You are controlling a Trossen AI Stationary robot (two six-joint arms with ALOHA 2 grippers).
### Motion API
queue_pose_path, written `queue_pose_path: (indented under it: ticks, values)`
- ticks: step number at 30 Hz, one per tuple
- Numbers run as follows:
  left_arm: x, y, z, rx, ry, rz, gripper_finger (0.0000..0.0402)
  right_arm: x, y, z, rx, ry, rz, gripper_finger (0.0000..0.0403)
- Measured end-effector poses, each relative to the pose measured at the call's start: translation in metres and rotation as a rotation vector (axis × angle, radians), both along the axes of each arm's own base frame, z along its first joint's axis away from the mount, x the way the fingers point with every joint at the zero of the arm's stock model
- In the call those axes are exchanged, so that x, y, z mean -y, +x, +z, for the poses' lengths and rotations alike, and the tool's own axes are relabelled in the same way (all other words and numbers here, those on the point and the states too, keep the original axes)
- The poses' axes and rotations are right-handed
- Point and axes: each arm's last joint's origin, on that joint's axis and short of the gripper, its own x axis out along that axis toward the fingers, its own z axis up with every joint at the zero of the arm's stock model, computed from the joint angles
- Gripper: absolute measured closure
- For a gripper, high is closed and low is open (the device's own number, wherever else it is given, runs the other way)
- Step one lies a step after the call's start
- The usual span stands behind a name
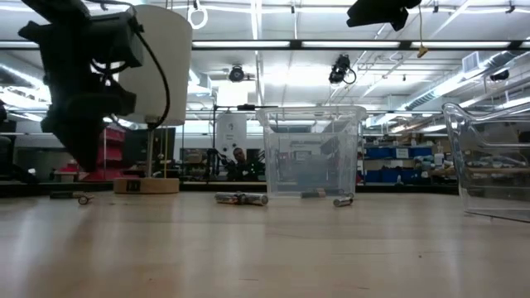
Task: Sort batteries
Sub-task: Put the brown battery into the top transparent bin
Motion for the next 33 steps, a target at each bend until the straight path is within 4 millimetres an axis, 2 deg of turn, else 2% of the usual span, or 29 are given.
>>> queue_pose_path:
  ticks: [10, 14, 18, 23, 26, 33]
  values:
    - [0.001, -0.008, -0.003, -0.092, -0.012, 0.079, 0.0356, 0.0, 0.0, 0.0, 0.005, 0.02, -0.009, 0.0288]
    - [0.004, -0.012, -0.004, -0.135, -0.028, 0.047, 0.0317, 0.0, 0.0, 0.0, 0.003, 0.024, -0.001, 0.0288]
    - [0.01, -0.007, -0.003, -0.093, -0.018, -0.025, 0.0263, 0.0, 0.0, 0.0, 0.003, 0.025, 0.001, 0.0288]
    - [0.02, -0.007, -0.005, -0.109, 0.025, -0.219, 0.021, 0.0, 0.0, 0.0, 0.003, 0.025, 0.001, 0.0288]
    - [0.024, -0.009, -0.011, -0.12, 0.033, -0.272, 0.0196, 0.0, 0.0, 0.0, 0.003, 0.025, 0.001, 0.0288]
    - [0.027, -0.015, -0.024, -0.124, 0.03, -0.251, 0.0193, -0.001, 0.0, 0.0, 0.003, 0.029, 0.009, 0.0288]
